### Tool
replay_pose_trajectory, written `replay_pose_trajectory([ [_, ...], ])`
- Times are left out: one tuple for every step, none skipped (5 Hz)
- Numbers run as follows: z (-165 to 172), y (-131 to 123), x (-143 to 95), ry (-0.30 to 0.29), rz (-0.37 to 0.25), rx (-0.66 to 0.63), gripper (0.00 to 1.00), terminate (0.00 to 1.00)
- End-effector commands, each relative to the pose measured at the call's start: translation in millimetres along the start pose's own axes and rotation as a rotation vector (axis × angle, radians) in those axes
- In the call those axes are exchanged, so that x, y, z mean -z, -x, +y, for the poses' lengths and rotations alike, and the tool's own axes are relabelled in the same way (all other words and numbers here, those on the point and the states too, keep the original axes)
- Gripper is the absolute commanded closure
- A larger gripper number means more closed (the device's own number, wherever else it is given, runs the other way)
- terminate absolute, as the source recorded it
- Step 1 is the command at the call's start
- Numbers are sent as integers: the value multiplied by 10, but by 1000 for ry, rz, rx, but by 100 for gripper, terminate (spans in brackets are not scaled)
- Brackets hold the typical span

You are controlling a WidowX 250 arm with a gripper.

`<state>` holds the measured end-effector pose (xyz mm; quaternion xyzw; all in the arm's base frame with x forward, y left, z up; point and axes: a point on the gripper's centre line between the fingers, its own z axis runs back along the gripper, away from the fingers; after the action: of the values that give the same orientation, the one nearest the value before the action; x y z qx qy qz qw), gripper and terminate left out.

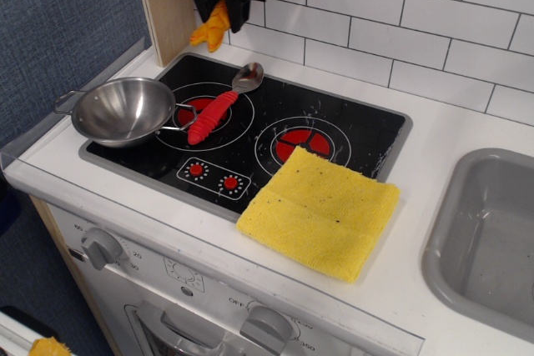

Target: Move the orange object to the far left corner.

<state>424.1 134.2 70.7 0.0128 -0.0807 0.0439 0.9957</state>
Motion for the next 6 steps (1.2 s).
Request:
replay_pose_trajectory([
  [82,3,-150,-26,-37,13,100,0],
  [144,47,-91,-41,-19,-5,100,0],
  [143,55,-66,-35,-13,-3,0,0],
  [103,44,-75,-37,-13,11,0,0],
  [65,38,-118,-45,-9,29,0,0],
  [-66,28,-212,-26,-15,44,0,0],
])
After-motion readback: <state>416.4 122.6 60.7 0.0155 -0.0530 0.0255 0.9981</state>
